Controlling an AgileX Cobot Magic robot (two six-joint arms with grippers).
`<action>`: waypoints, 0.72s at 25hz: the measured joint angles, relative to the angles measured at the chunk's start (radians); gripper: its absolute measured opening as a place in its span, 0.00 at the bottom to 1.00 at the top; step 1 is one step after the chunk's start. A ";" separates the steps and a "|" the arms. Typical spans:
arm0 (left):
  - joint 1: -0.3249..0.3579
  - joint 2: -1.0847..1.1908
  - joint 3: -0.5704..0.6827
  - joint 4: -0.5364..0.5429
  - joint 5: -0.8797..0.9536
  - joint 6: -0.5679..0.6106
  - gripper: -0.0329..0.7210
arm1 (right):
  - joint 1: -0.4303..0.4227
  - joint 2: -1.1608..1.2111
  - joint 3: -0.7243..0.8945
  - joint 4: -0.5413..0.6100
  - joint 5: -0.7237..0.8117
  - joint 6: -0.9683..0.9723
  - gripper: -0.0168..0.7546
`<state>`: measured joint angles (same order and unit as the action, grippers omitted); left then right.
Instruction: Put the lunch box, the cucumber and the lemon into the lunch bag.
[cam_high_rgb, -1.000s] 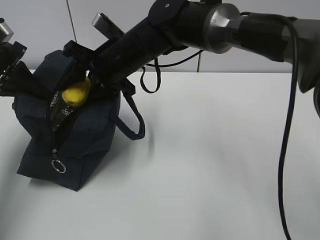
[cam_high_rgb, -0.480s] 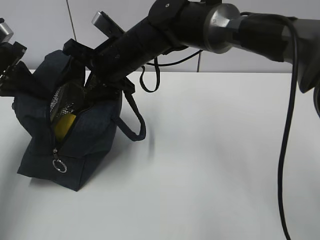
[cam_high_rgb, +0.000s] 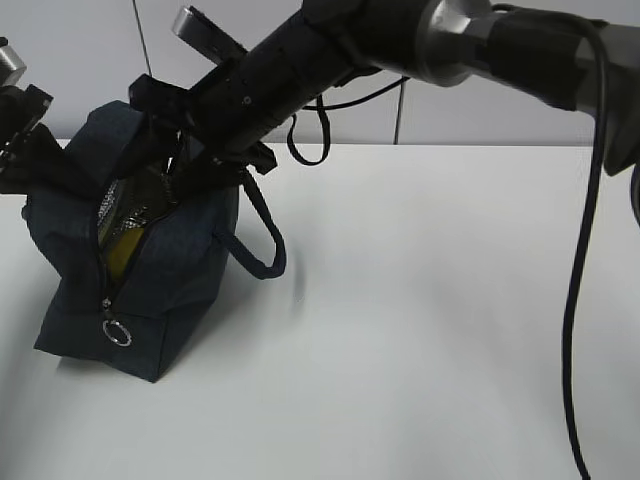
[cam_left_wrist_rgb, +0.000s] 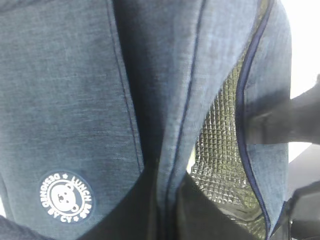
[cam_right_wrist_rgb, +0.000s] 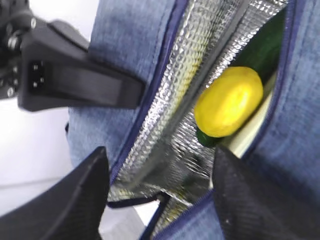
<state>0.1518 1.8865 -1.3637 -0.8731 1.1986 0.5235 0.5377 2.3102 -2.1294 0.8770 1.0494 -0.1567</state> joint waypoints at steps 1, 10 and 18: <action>0.000 0.000 0.000 0.000 0.000 0.000 0.03 | 0.000 -0.002 -0.016 -0.031 0.015 0.007 0.65; 0.000 0.000 0.000 0.001 0.000 0.000 0.03 | -0.001 -0.095 -0.057 -0.430 0.154 0.282 0.62; 0.000 0.000 0.000 0.002 0.000 0.000 0.03 | -0.003 -0.090 -0.057 -0.491 0.154 0.345 0.62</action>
<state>0.1518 1.8865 -1.3637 -0.8708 1.1986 0.5235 0.5352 2.2206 -2.1861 0.3864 1.2035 0.1887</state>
